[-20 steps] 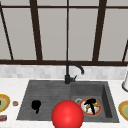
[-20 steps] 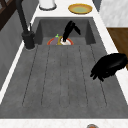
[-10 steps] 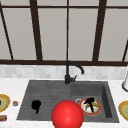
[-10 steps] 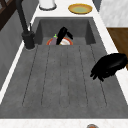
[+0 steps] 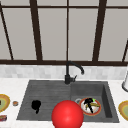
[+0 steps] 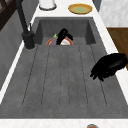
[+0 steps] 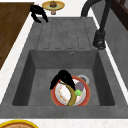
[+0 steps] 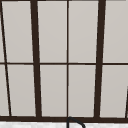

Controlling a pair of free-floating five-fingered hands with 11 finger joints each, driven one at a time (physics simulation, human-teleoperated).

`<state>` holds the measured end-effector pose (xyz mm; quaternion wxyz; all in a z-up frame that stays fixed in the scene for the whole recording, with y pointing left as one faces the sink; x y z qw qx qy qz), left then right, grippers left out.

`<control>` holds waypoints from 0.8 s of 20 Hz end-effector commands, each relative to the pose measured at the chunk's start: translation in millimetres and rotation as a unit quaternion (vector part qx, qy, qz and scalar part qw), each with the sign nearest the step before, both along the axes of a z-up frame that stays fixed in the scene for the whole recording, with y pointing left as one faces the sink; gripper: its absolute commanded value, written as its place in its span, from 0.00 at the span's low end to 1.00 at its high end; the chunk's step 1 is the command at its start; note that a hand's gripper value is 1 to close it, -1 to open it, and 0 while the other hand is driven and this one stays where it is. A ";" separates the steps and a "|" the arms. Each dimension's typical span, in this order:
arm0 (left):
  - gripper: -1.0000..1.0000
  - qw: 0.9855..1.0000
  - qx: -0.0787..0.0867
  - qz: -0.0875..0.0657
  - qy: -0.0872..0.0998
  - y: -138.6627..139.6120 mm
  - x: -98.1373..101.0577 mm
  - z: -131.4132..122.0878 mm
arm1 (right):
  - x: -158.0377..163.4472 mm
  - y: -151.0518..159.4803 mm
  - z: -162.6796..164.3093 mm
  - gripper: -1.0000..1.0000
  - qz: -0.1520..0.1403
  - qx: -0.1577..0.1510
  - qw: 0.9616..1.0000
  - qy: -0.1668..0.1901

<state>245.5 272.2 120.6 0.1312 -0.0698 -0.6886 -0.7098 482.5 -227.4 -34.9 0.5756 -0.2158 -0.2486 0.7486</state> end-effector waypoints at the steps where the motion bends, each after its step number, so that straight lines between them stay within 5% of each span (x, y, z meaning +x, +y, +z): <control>1: 0.50 1.000 0.000 0.000 0.000 0.0 0.0 0.0 | -3.0 -0.1 -27.3 1.00 0.027 -0.022 0.999 -0.012; 4: 0.50 1.000 0.000 0.000 0.000 0.0 0.0 0.0 | -9.4 -6.1 -27.5 1.00 0.087 -0.018 0.986 -0.140; 7: 0.50 1.000 0.000 0.000 0.000 0.0 0.0 0.0 | -10.4 -13.8 -41.4 1.00 0.104 0.002 0.974 -0.203; 10: 0.50 1.000 0.000 0.000 0.000 0.0 0.0 0.0 | -18.0 -24.9 -37.4 1.00 0.082 0.040 0.969 -0.230; 12: 0.50 1.000 0.000 0.000 0.000 0.0 0.0 0.0 | -29.7 -19.5 -32.3 1.00 0.065 0.036 0.964 -0.256; 13: 0.50 1.000 0.000 0.000 0.000 0.0 0.0 0.0 | -29.2 -16.6 -34.1 1.00 0.070 0.039 0.966 -0.247; 14: 0.50 1.000 0.000 0.000 0.000 0.0 0.0 0.0 | -31.4 -18.9 -34.1 1.00 0.072 0.040 0.961 -0.264; 16: 0.50 1.000 0.000 0.000 0.000 0.0 0.0 0.0 | -37.1 -27.2 -26.6 1.00 0.082 0.054 0.945 -0.311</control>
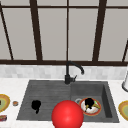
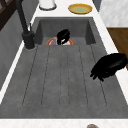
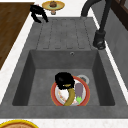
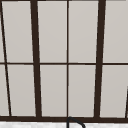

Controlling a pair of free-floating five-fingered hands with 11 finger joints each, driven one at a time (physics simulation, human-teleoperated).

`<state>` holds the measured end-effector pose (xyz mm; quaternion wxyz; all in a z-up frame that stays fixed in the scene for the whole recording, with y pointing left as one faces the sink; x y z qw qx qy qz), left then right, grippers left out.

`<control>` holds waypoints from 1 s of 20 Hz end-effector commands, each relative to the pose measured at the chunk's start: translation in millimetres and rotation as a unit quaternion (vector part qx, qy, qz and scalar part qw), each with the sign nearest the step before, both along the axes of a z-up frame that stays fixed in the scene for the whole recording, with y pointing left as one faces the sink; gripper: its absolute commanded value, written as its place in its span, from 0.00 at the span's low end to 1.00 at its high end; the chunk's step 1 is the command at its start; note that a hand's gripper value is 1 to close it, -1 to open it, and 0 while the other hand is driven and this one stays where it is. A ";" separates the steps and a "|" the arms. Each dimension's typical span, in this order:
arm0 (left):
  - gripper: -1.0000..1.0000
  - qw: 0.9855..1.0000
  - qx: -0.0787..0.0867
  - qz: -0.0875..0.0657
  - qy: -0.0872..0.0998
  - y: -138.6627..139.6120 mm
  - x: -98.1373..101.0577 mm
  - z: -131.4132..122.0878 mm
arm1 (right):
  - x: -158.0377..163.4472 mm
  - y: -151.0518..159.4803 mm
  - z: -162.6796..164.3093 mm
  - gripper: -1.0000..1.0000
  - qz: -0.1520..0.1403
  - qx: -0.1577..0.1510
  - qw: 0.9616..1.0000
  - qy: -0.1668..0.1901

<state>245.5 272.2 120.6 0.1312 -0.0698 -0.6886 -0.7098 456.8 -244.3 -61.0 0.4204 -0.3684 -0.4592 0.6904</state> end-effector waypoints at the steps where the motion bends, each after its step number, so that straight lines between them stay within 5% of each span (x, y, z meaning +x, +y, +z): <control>1: 0.50 1.000 0.000 0.000 0.000 0.0 0.0 0.0 | -13.0 -10.1 8.1 1.00 -0.005 0.006 0.999 -0.044; 20: 0.50 1.000 0.000 0.000 0.000 0.0 0.0 0.0 | -6.9 -35.1 151.4 1.00 -0.011 0.004 1.000 -0.020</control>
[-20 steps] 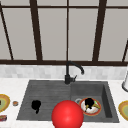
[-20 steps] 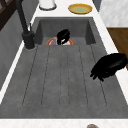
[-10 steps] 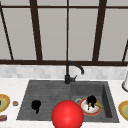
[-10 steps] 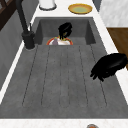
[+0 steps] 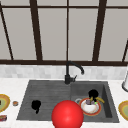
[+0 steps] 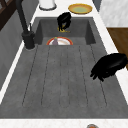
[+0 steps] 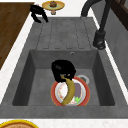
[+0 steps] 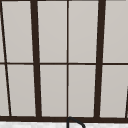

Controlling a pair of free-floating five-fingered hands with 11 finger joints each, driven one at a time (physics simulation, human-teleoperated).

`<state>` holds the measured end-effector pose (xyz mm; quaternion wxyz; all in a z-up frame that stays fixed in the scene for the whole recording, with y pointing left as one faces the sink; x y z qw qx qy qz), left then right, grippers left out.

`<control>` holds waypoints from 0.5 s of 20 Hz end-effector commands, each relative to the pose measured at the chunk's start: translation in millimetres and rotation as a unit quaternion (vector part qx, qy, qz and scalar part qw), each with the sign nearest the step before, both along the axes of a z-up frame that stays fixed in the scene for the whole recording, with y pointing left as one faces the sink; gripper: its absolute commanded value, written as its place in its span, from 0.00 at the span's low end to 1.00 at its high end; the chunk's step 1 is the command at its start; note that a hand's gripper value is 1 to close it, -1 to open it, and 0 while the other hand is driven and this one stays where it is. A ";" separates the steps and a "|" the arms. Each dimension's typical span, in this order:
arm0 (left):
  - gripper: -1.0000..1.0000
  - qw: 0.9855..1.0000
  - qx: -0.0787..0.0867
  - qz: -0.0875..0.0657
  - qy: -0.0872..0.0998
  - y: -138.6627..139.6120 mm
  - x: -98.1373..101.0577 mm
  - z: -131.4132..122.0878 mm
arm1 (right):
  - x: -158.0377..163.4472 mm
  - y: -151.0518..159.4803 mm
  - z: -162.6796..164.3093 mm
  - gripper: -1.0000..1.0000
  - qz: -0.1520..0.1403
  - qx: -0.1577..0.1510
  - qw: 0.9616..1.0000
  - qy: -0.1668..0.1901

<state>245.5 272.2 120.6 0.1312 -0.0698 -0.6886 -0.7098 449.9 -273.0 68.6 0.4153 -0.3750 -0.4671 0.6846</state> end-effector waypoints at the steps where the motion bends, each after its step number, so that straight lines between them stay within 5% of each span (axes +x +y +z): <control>1: 0.50 1.000 0.000 0.000 0.000 0.0 0.0 0.0 | 0.0 -8.0 29.2 1.00 -0.012 0.001 1.000 -0.009; 10: 0.50 1.000 0.000 0.000 0.000 0.0 0.0 0.0 | -0.7 -30.5 96.3 1.00 -0.009 0.002 1.000 0.000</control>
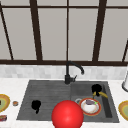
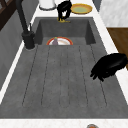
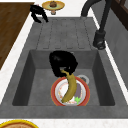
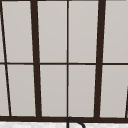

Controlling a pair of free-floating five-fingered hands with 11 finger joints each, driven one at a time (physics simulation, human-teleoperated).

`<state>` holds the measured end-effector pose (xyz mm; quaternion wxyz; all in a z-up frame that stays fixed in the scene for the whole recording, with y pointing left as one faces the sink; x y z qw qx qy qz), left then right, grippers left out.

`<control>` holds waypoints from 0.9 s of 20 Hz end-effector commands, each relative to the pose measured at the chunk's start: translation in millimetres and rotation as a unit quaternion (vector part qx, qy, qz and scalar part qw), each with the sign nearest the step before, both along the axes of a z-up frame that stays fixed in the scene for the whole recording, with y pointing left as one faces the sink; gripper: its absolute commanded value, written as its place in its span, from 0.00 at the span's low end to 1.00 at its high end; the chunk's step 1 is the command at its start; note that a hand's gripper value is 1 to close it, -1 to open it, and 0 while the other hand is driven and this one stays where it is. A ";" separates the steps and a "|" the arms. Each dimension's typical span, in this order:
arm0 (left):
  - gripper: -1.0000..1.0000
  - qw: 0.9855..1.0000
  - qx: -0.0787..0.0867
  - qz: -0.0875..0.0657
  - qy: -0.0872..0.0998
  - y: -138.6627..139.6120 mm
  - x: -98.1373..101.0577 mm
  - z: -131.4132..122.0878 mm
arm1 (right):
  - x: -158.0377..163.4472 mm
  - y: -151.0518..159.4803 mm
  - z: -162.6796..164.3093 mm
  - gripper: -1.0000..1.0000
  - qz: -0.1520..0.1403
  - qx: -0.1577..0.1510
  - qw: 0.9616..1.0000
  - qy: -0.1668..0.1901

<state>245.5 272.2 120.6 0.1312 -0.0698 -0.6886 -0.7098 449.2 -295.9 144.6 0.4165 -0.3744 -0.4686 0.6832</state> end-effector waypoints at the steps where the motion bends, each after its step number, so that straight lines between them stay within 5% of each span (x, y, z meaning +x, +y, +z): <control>1: 0.50 1.000 0.000 0.000 0.000 0.0 0.0 0.0 | -0.2 -10.4 27.5 1.00 -0.008 0.000 1.000 0.000; 18: 0.50 1.000 0.000 0.000 0.000 0.0 0.0 0.0 | -16.7 -100.4 108.6 1.00 -0.009 0.022 1.000 -0.002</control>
